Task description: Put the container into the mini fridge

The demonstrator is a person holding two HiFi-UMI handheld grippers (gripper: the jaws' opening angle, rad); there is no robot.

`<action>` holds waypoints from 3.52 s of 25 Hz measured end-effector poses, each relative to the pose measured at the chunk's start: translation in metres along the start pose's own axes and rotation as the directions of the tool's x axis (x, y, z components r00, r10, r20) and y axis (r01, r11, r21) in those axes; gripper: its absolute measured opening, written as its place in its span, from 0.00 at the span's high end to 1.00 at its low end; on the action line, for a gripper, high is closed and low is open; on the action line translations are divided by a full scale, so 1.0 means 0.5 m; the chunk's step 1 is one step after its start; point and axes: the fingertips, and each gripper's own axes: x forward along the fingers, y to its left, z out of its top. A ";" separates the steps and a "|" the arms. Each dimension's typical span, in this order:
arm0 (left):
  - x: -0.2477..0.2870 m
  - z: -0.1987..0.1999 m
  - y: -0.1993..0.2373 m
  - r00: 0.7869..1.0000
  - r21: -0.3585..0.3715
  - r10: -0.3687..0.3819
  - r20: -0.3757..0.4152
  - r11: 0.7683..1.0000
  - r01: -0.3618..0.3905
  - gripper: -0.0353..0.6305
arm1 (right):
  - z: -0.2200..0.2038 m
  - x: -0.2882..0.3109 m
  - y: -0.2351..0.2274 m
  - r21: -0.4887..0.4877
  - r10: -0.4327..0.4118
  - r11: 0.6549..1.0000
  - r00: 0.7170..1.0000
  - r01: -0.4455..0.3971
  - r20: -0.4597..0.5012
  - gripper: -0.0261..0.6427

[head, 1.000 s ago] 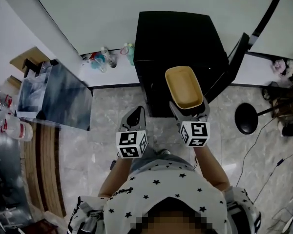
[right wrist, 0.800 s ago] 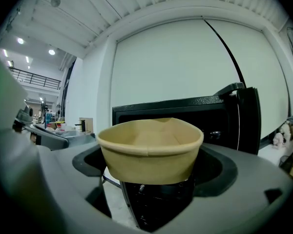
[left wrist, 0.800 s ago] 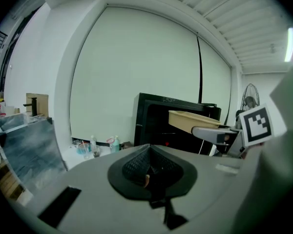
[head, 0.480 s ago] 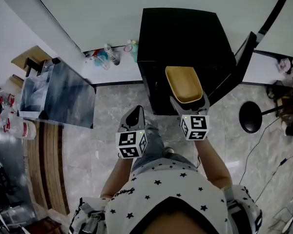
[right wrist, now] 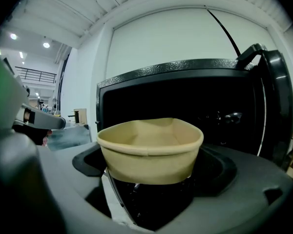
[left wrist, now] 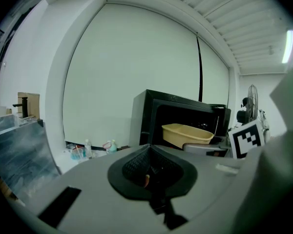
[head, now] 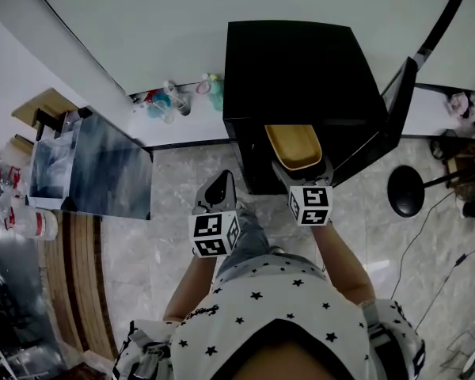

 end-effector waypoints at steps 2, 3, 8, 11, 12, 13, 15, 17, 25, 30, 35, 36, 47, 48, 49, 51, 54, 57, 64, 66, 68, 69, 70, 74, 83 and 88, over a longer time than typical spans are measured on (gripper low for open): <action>0.010 0.002 0.007 1.000 -0.002 0.001 0.001 1.000 -0.001 0.93 | -0.008 0.013 -0.002 0.008 -0.003 1.000 1.000 0.003 -0.011 0.18; 0.014 0.003 0.011 1.000 -0.001 0.001 0.001 1.000 -0.001 0.93 | -0.011 0.018 -0.003 0.012 -0.004 1.000 1.000 0.004 -0.016 0.18; 0.031 0.015 0.028 1.000 -0.004 0.004 0.006 1.000 -0.004 0.93 | -0.020 0.042 -0.004 0.017 -0.007 1.000 0.999 0.007 -0.037 0.18; 0.037 0.015 0.034 1.000 -0.007 0.008 0.004 1.000 -0.008 0.93 | -0.024 0.057 -0.007 0.022 -0.006 1.000 0.999 0.007 -0.042 0.18; 0.038 0.014 0.036 1.000 -0.007 0.009 0.002 1.000 -0.009 0.93 | -0.024 0.062 -0.007 0.023 -0.006 1.000 0.999 0.007 -0.041 0.18; 0.038 0.012 0.038 1.000 -0.007 0.011 0.000 1.000 -0.011 0.93 | -0.024 0.067 -0.008 0.023 -0.006 1.000 0.999 0.007 -0.040 0.18; 0.038 0.009 0.042 1.000 -0.009 0.015 -0.003 1.000 -0.015 0.93 | -0.024 0.076 -0.011 0.026 -0.006 1.000 0.999 0.007 -0.039 0.18; 0.036 0.006 0.044 1.000 -0.010 0.019 -0.008 1.000 -0.019 0.93 | -0.023 0.086 -0.014 0.031 -0.004 1.000 0.999 0.005 -0.040 0.18; 0.032 -0.004 0.060 0.999 -0.006 0.030 -0.027 1.000 -0.030 0.93 | -0.017 0.145 -0.026 0.036 -0.009 0.999 0.999 0.010 -0.042 0.18; 0.038 -0.004 0.063 0.999 -0.004 0.026 -0.031 1.000 -0.026 0.93 | -0.014 0.179 -0.031 0.033 -0.018 0.999 0.999 0.019 -0.038 0.18; 0.041 -0.002 0.066 0.999 0.001 0.020 -0.036 1.000 -0.020 0.93 | -0.009 0.205 -0.034 0.028 -0.025 0.999 0.999 0.026 -0.042 0.18; 0.041 -0.003 0.066 0.999 0.000 0.019 -0.037 1.000 -0.019 0.93 | -0.007 0.209 -0.036 0.027 -0.027 0.999 0.999 0.028 -0.043 0.18; 0.045 -0.013 0.060 0.998 0.000 0.006 -0.059 1.000 -0.006 0.93 | 0.002 0.252 -0.057 0.030 -0.054 0.998 0.998 0.055 -0.033 0.18; 0.045 -0.013 0.061 0.998 0.000 0.006 -0.060 1.000 -0.006 0.93 | 0.003 0.255 -0.058 0.030 -0.054 0.998 0.998 0.055 -0.030 0.18; 0.045 -0.013 0.062 0.998 0.000 0.007 -0.061 1.000 -0.007 0.93 | 0.004 0.257 -0.058 0.029 -0.054 0.998 0.998 0.055 -0.028 0.18; 0.045 -0.013 0.063 0.998 -0.001 0.010 -0.064 1.000 -0.010 0.93 | 0.006 0.260 -0.058 0.027 -0.053 0.998 0.998 0.053 -0.024 0.18; 0.043 -0.014 0.064 0.998 0.001 0.013 -0.067 1.000 -0.013 0.93 | 0.007 0.262 -0.058 0.030 -0.052 0.998 0.998 0.052 -0.019 0.18; 0.041 -0.015 0.061 0.998 0.001 0.008 -0.067 1.000 -0.008 0.93 | 0.010 0.260 -0.057 0.053 -0.039 0.998 0.999 0.039 0.000 0.18; 0.037 -0.016 0.041 0.998 0.005 -0.003 -0.061 1.000 0.004 0.93 | 0.006 0.248 -0.055 0.056 -0.018 0.998 1.000 0.018 -0.007 0.15; 0.031 -0.015 0.036 0.998 0.005 -0.004 -0.058 1.000 0.004 0.93 | 0.004 0.238 -0.052 0.052 -0.017 0.999 1.000 0.017 -0.011 0.15; 0.023 -0.017 0.032 0.999 0.003 -0.001 -0.055 1.000 0.001 0.93 | 0.002 0.225 -0.048 0.050 -0.013 0.999 1.000 0.014 -0.014 0.15; 0.018 -0.018 0.031 0.999 0.001 0.001 -0.053 1.000 -0.001 0.93 | 0.000 0.217 -0.046 0.051 -0.010 0.999 1.000 0.011 -0.015 0.15; 0.013 -0.020 0.028 0.999 -0.001 0.003 -0.051 1.000 -0.003 0.93 | -0.001 0.209 -0.043 0.056 -0.007 0.998 1.000 0.007 -0.016 0.15; -0.009 -0.027 0.014 0.999 -0.003 0.006 -0.044 1.000 -0.006 0.93 | -0.003 0.164 -0.031 0.068 0.009 0.998 1.000 -0.009 -0.007 0.16; -0.066 -0.044 -0.036 1.000 -0.008 -0.006 -0.021 1.000 0.006 0.93 | 0.010 0.020 0.019 0.046 0.068 0.997 0.997 -0.069 0.037 0.16; -0.089 -0.053 -0.072 1.000 -0.006 -0.029 -0.012 1.000 0.029 0.93 | 0.014 -0.069 0.050 0.001 0.104 0.995 0.994 -0.104 0.046 0.29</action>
